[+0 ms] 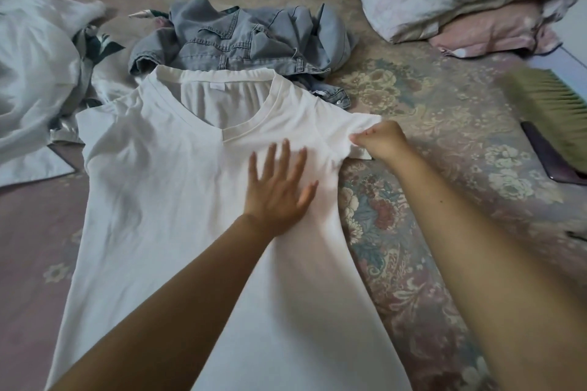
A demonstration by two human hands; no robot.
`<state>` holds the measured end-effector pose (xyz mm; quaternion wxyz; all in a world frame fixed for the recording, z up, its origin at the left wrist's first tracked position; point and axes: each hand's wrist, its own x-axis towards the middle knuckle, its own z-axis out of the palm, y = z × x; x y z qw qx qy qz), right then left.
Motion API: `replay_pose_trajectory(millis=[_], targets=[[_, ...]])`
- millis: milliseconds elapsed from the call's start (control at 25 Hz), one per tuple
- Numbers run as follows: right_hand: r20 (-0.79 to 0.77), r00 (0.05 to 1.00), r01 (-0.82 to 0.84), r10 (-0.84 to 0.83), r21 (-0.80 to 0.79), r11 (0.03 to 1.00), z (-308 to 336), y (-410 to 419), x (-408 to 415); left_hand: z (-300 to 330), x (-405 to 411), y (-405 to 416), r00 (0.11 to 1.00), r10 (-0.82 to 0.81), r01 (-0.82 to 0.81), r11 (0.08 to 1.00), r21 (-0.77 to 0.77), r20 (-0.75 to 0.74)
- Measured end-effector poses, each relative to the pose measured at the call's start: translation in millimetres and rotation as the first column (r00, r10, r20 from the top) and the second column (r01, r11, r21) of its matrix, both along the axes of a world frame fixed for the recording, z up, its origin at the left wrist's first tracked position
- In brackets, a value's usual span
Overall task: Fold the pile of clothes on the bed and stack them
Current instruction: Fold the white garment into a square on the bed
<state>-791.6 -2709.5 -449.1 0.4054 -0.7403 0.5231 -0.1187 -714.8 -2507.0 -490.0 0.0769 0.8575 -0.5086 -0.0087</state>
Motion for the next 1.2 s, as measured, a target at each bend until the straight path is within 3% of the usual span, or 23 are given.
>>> replay_pose_trajectory(millis=[80,160,240,320,440,600,680,800,920,960,1080,1200], targets=[[0.062,0.996,0.067,-0.070,0.056,0.996,-4.2,-1.8,1.9,10.3,-16.3,-37.7,0.994,-0.064,0.063,0.998,-0.017,-0.092],[0.056,0.994,0.089,-0.090,0.009,0.996,-5.1,-10.6,3.5,9.6,-28.5,-69.8,0.983,-0.135,0.123,0.988,-0.094,-0.128],[-0.049,0.997,0.051,-0.058,-0.127,0.991,-5.9,-31.5,2.2,6.9,-31.3,-95.0,0.985,-0.170,0.166,0.958,-0.235,0.006],[-0.165,0.986,-0.016,-0.010,-0.158,0.987,-5.4,-50.4,2.6,5.6,-26.4,-108.1,0.951,-0.239,0.279,0.935,-0.217,0.194],[-0.195,0.979,-0.072,0.059,-0.061,0.996,-6.3,-68.0,8.9,7.2,-23.6,-118.7,0.906,-0.324,0.352,0.934,-0.058,0.274],[-0.095,0.995,0.051,-0.042,0.095,0.994,-3.5,-72.1,15.1,30.0,-27.7,-118.6,0.916,-0.259,0.301,0.948,-0.099,0.306],[0.026,0.988,0.145,-0.152,0.181,0.973,-0.7,-76.6,18.8,34.1,-34.0,-121.8,0.950,-0.247,0.262,0.963,-0.059,0.191],[0.177,0.929,0.250,-0.325,0.348,0.903,6.0,-79.9,22.9,36.6,-44.5,-124.1,0.963,-0.252,0.227,0.949,-0.220,-0.096],[0.323,0.839,0.286,-0.437,0.421,0.861,19.4,-74.2,26.2,35.4,-42.8,-122.4,0.828,-0.217,-0.046,0.893,-0.448,-0.517],[0.372,0.831,0.249,-0.413,0.415,0.875,27.9,-68.9,29.1,39.3,-40.7,-118.3,0.781,-0.194,-0.188,0.833,-0.520,-0.594],[0.495,0.824,0.085,-0.273,0.369,0.925,55.3,-41.9,51.5,54.3,-33.3,-95.6,0.760,-0.065,-0.479,0.617,-0.624,-0.647],[0.575,0.811,-0.071,-0.108,0.280,0.957,82.5,2.9,91.7,67.9,-23.9,-60.6,0.581,-0.026,-0.729,0.429,-0.534,-0.813]])
